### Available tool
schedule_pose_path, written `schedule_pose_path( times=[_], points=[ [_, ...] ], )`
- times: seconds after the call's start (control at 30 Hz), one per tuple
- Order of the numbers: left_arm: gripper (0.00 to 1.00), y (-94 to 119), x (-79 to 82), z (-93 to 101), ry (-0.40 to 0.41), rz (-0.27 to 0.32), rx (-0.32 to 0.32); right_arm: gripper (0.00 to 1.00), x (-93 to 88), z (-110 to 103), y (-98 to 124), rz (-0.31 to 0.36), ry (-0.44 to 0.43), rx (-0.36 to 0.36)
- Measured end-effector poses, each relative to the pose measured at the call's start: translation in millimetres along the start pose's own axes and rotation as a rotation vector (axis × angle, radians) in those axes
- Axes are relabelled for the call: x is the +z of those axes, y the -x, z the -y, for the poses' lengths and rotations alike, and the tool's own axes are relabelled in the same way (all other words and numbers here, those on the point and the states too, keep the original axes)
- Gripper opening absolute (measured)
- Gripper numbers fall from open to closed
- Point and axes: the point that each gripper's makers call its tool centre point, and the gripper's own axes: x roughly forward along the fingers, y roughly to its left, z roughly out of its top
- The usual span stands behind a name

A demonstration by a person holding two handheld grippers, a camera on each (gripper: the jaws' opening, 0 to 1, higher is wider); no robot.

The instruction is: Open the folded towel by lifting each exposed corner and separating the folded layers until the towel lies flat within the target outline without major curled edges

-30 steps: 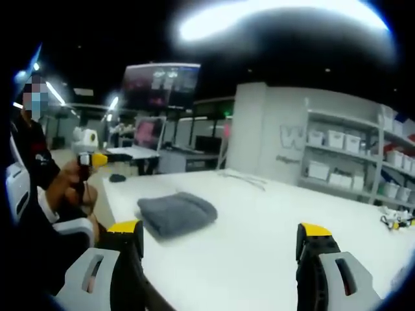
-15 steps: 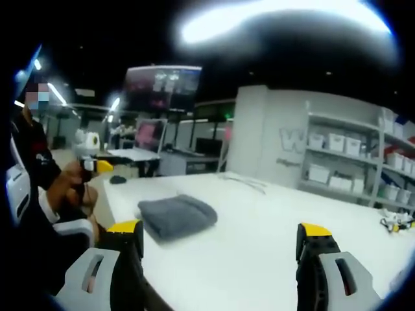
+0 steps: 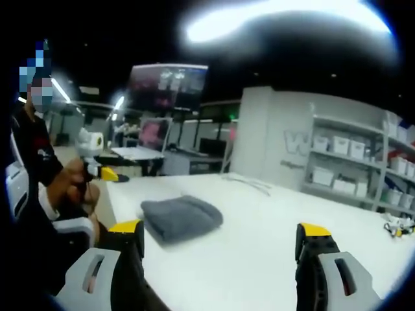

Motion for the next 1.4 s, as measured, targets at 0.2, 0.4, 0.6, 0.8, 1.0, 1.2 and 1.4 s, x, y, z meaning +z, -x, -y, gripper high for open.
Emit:
schedule_pose_path(
  times=[0.2,0.4,0.6,0.8,1.0,1.2,1.4],
  points=[
    [0.99,1,9.2,1.6,0.074,0.051,-0.022,0.98,1.5,-6,-5,0.003,0.012,0.013],
    [0.98,1,11.8,2.7,0.103,0.072,-0.029,0.98,-2.3,-6,-8,-0.001,0.009,0.016],
    [0.97,-1,10.1,8.3,0.106,0.077,-0.046,0.98,-2.6,-7,-11,-0.002,0.013,0.017],
    [0.99,-1,7.0,10.1,0.106,0.046,-0.053,0.98,-3.3,-12,-16,-0.005,0.017,0.026],
    [0.98,1,10.2,12.0,0.113,0.053,-0.072,0.98,-6.5,-16,-21,-0.01,0.023,0.039],
    [0.99,3,6.1,17.3,0.094,0.009,-0.105,0.97,-4.9,-19,-25,-0.005,0.044,0.041],
    [0.98,6,3.8,15.1,0.061,-0.016,-0.085,0.97,-7.9,-25,-32,-0.025,0.079,0.055]
  ],
)
